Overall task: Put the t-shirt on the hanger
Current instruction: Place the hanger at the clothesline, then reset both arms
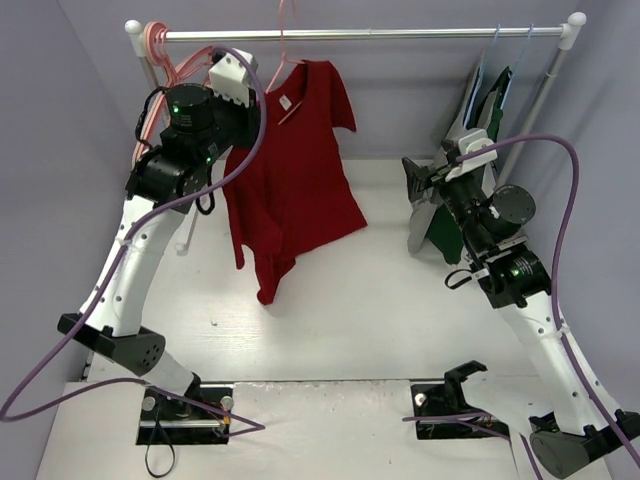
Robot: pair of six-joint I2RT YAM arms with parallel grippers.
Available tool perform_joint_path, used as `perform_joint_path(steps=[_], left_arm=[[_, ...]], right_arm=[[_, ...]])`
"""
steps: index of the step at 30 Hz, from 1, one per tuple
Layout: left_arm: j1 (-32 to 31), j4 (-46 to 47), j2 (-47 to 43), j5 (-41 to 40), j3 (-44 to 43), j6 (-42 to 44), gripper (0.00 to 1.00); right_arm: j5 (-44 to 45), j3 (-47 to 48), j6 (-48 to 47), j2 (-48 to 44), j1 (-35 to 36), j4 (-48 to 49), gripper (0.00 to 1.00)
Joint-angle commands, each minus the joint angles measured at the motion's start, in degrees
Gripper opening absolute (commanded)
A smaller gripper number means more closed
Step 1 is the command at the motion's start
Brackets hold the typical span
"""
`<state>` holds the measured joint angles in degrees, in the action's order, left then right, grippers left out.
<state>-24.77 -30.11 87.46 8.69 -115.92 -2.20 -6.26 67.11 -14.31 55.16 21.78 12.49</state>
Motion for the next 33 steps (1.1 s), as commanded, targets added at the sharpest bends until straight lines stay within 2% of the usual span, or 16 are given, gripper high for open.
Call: perform_joint_path(steps=[1,5,14,15,16,17,18,21,23,25,29,33], left_arm=[[-0.36,10.16,1.21,-9.81,-7.04,-0.80,0.00],[-0.36,9.81,3.94,-13.07,-7.30,-0.17,0.00],[-0.10,7.70,6.68,-12.47,-4.76,-1.76,0.00],[-0.10,7.43,6.41,-13.16,-4.49,-1.67,0.05],[-0.10,6.13,5.97,-13.34,-4.75,-1.50,0.15],[-0.10,5.07,5.27,-13.52,-5.19,-1.23,0.30],[-0.01,4.19,4.83,-14.31,-5.63,-0.62,0.53],[-0.10,1.11,1.93,-16.15,-6.95,0.61,0.72],[-0.10,-1.61,-1.13,-16.95,-6.60,1.14,0.77],[-0.10,-3.89,-5.17,-18.00,-3.55,1.67,0.78],[-0.10,-8.46,-13.53,-19.76,7.17,-0.61,0.78],[-0.10,-11.81,-23.53,-18.63,19.39,-6.23,0.78]], right_arm=[[-0.42,0.56,1.12,0.30,0.02,4.47,0.72],[0.37,0.39,1.65,-0.14,0.02,4.56,0.72],[1.78,-1.37,2.70,-1.10,0.02,2.36,0.73],[2.04,-1.72,3.23,-1.19,0.02,2.10,0.73],[2.22,-1.90,3.41,-1.28,-0.07,1.75,0.73],[2.92,-1.98,3.67,-1.28,0.02,0.88,0.73],[3.27,-2.07,4.19,-1.11,0.02,0.26,0.74],[5.02,-2.42,5.07,-1.19,0.02,-1.94,0.78],[5.38,-2.60,5.69,-1.80,0.02,-3.78,0.79],[6.08,-2.69,6.56,-2.85,0.02,-5.45,0.83],[9.41,-3.74,8.59,-5.05,0.02,-7.65,1.00],[10.65,-5.67,8.86,-7.86,0.02,-12.30,1.00]])
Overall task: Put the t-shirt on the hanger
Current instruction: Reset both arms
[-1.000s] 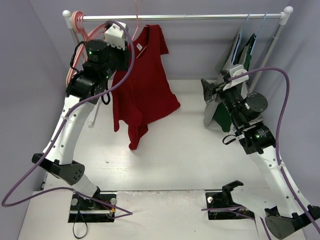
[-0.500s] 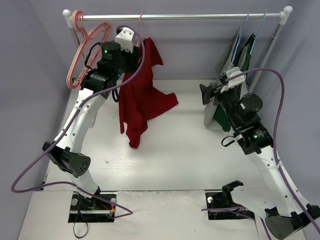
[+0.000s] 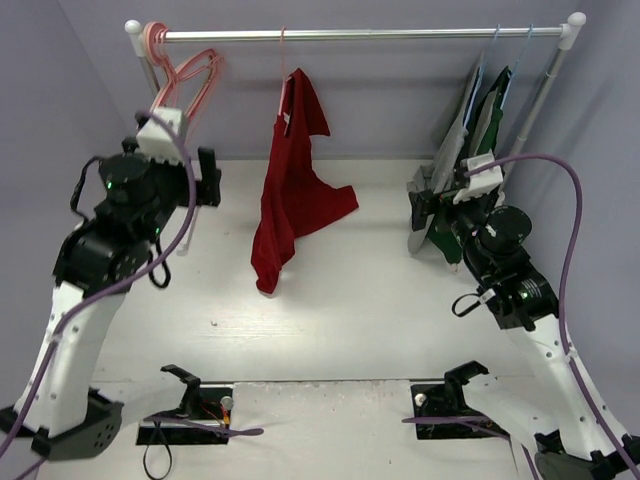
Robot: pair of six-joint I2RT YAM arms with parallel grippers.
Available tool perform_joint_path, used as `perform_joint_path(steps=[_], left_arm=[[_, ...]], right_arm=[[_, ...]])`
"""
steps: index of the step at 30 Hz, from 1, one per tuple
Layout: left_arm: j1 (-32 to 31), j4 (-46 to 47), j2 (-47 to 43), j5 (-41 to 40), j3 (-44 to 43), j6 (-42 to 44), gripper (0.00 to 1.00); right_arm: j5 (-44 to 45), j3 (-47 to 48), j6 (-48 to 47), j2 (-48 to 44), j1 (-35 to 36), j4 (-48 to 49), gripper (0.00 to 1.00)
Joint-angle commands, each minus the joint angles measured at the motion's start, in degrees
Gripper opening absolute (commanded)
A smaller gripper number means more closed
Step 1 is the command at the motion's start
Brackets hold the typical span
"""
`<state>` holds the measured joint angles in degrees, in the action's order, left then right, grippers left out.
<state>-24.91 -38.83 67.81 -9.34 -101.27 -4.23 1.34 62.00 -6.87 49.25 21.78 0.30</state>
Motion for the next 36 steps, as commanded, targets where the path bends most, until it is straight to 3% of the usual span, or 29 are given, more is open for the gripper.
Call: perform_joint_path(steps=[1,4,11,18,36], left_arm=[[0.03,-3.53,-5.48,-0.33,9.64,-5.17,0.78],[-0.05,-5.90,-11.81,-1.11,18.61,-5.79,0.78],[-0.05,-8.19,-23.94,-1.64,29.98,-9.65,0.78],[-0.05,-10.30,-27.56,-0.15,31.75,-9.66,0.78],[-0.05,-11.71,-29.32,-1.38,33.60,-9.66,0.78]], right_arm=[[3.40,-0.91,1.51,-2.58,0.02,-1.16,1.00],[5.33,-3.19,3.78,-6.35,0.02,-3.98,1.00],[12.97,-8.12,8.70,-14.88,0.02,-7.23,1.00],[13.24,-7.68,11.44,-17.34,0.02,-12.42,1.00],[11.66,-12.60,13.46,-26.58,0.02,-14.88,1.00]])
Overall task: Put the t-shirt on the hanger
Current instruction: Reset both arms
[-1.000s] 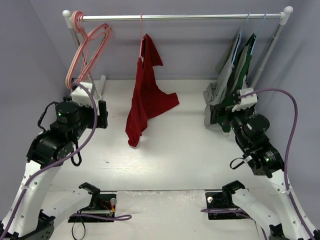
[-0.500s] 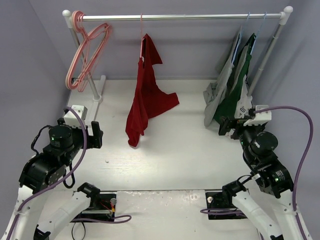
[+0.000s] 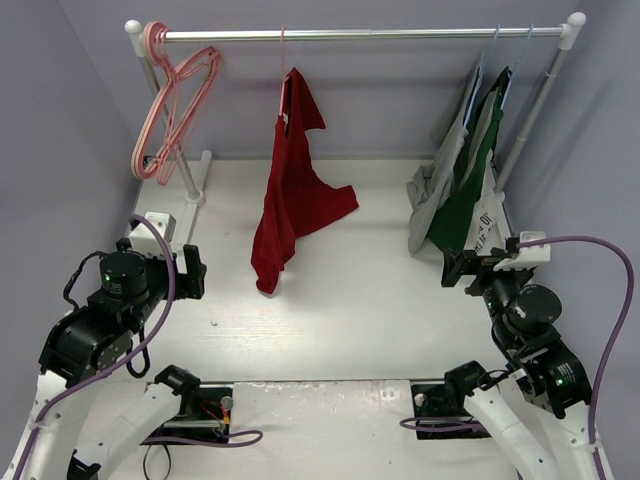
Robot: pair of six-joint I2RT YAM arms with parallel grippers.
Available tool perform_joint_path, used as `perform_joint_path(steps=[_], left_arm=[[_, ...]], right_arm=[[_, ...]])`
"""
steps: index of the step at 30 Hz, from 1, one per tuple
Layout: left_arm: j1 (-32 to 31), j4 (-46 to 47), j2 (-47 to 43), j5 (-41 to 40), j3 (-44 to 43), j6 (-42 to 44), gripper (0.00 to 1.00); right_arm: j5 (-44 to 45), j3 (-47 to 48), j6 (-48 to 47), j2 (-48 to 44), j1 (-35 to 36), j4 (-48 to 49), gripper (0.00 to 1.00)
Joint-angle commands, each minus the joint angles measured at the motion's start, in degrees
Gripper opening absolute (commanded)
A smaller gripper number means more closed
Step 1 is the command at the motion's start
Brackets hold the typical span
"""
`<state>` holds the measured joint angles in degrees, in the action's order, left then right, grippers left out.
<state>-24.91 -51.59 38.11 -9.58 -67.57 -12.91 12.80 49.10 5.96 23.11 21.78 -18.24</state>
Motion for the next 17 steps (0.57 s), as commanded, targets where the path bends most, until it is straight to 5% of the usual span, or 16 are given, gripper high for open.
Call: perform_joint_path(steps=[1,17], left_arm=[[-0.05,0.97,0.39,-1.05,-0.11,-0.98,0.78],[-0.05,0.18,-0.31,-0.96,1.21,-0.10,0.78]], right_arm=[[-0.05,0.29,0.64,-0.79,-0.07,3.65,1.00],[-2.42,0.29,0.90,-2.11,-0.07,3.47,1.00]])
